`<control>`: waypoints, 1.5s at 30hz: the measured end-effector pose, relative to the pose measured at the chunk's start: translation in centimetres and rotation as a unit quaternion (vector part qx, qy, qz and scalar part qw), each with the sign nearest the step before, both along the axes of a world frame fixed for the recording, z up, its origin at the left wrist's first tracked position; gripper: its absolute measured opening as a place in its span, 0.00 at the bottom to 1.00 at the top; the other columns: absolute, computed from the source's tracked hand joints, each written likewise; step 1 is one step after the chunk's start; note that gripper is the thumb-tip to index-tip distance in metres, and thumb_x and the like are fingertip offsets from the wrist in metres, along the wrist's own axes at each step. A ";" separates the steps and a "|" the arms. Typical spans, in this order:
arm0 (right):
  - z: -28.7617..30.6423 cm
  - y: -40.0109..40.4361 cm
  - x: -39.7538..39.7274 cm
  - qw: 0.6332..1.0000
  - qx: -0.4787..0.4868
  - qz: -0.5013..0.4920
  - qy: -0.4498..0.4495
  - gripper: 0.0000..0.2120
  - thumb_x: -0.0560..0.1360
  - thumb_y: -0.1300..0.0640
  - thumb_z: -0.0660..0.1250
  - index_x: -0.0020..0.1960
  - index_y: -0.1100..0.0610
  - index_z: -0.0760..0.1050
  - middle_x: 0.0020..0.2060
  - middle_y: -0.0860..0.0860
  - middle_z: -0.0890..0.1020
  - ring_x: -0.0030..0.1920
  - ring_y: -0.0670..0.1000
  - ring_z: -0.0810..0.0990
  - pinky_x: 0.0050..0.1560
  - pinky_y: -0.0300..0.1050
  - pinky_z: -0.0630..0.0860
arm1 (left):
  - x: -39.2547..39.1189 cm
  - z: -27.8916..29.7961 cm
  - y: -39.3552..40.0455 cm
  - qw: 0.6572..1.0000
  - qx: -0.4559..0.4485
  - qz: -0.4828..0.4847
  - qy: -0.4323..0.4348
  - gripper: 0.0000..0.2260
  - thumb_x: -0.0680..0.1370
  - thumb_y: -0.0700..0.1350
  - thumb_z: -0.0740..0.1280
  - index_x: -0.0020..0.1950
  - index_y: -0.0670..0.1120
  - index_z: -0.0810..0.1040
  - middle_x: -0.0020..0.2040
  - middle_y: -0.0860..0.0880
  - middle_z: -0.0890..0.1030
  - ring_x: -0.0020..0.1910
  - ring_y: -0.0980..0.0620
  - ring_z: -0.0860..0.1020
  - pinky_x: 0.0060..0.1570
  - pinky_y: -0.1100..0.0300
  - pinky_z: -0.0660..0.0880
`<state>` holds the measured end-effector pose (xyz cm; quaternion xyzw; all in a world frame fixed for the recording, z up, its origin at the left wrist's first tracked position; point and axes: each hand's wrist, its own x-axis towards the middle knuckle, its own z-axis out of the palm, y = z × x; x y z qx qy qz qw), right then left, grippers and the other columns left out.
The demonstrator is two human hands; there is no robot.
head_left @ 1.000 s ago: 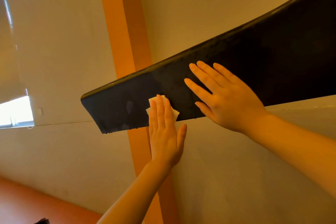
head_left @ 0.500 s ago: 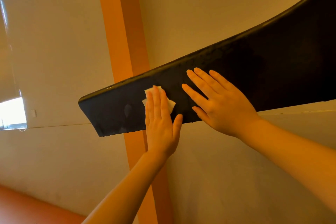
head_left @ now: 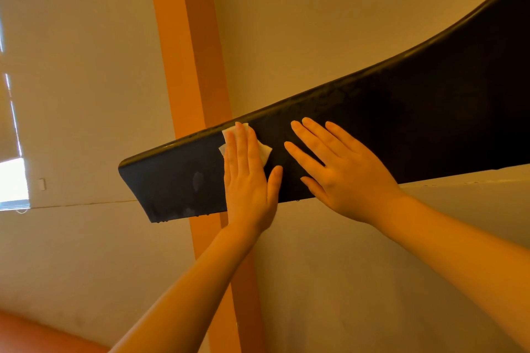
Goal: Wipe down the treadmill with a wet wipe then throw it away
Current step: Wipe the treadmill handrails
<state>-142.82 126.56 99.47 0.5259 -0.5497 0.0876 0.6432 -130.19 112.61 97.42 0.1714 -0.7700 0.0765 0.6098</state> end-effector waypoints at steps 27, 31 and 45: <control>0.5 3.4 -2.0 0.997 -0.067 -0.036 -0.026 0.28 0.80 0.47 0.55 0.76 0.58 0.63 0.75 0.63 0.63 0.75 0.63 0.60 0.73 0.59 0.58 | -0.5 -2.4 1.0 0.999 -0.003 -0.013 -0.038 0.32 0.81 0.61 0.49 0.78 0.53 0.37 0.78 0.58 0.35 0.78 0.53 0.37 0.75 0.51 0.43; 0.3 3.2 -2.5 0.997 -0.069 -0.041 -0.016 0.26 0.83 0.46 0.52 0.77 0.57 0.61 0.76 0.62 0.61 0.76 0.62 0.58 0.74 0.58 0.56 | -0.5 -5.4 1.1 0.998 -0.013 -0.023 -0.063 0.30 0.81 0.66 0.44 0.78 0.57 0.36 0.79 0.57 0.37 0.79 0.51 0.40 0.75 0.47 0.44; 0.3 3.3 -2.3 0.997 -0.066 -0.033 -0.020 0.27 0.81 0.46 0.55 0.77 0.57 0.62 0.76 0.62 0.61 0.76 0.62 0.59 0.73 0.58 0.57 | -0.6 -0.3 1.8 0.999 -0.010 -0.013 -0.043 0.32 0.80 0.62 0.48 0.78 0.50 0.40 0.78 0.55 0.38 0.78 0.54 0.36 0.75 0.52 0.41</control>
